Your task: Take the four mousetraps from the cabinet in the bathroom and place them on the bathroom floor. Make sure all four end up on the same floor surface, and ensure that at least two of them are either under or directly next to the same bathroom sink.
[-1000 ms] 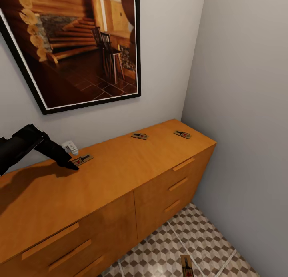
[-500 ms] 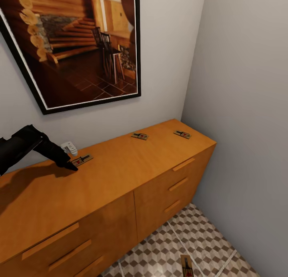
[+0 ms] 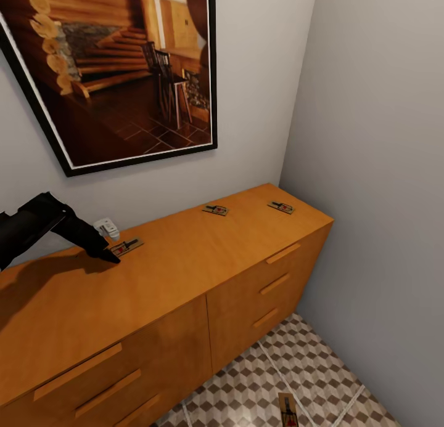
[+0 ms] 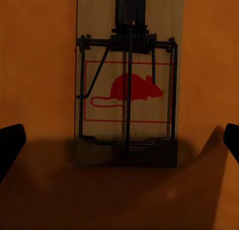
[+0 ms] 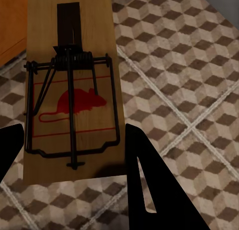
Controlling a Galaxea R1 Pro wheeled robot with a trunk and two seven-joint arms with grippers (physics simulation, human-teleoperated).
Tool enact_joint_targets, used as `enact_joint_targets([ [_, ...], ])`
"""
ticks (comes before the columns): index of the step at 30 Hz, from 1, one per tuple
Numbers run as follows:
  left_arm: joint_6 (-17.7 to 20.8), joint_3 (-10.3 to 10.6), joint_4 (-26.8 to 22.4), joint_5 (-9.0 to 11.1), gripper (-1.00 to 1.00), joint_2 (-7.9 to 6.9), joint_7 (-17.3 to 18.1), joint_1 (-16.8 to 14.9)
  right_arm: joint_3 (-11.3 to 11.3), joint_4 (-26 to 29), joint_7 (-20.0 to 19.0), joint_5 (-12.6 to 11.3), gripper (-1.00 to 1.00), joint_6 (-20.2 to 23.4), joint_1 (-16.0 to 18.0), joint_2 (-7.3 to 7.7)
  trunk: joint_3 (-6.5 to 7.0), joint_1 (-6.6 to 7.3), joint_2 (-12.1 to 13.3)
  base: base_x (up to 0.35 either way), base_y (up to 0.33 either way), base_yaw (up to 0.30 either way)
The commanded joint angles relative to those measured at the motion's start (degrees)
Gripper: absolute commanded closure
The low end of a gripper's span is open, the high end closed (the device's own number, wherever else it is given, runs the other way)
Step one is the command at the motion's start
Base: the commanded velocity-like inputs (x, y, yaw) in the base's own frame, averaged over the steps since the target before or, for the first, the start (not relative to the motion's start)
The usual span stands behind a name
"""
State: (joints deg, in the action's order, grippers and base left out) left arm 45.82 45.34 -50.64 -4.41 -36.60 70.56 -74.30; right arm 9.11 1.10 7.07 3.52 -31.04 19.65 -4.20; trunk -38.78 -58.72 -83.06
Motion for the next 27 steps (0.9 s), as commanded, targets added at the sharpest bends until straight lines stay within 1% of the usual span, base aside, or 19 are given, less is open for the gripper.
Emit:
enact_joint_targets([
  [1, 0.4, 0.2, 0.1, -0.8, -1.00, -0.07, 0.3, 0.1, 0.3, 0.0, 0.3, 0.3, 1.00, -0.2, 0.0, -0.02, -0.07, -0.01, 0.0, 0.000, 0.000, 0.000],
  [23, 0.4, 0.3, 0.1, -0.8, -1.00, -0.08, 0.3, 0.1, 0.3, 0.0, 0.3, 0.3, 1.00, -0.2, 0.0, -0.04, -0.07, -0.01, 0.0, 0.000, 0.000, 0.000],
  [24, 0.4, 0.3, 0.1, -0.8, 1.00, -0.08, 0.3, 0.1, 0.3, 0.0, 0.3, 0.3, 1.00, -0.2, 0.0, -0.05, -0.07, -0.01, 0.0, 0.000, 0.000, 0.000],
  [27, 0.4, 0.3, 0.1, -0.8, 1.00, -0.07, 0.3, 0.1, 0.3, 0.0, 0.3, 0.3, 1.00, -0.2, 0.0, -0.05, -0.07, -0.01, 0.0, 0.000, 0.000, 0.000],
])
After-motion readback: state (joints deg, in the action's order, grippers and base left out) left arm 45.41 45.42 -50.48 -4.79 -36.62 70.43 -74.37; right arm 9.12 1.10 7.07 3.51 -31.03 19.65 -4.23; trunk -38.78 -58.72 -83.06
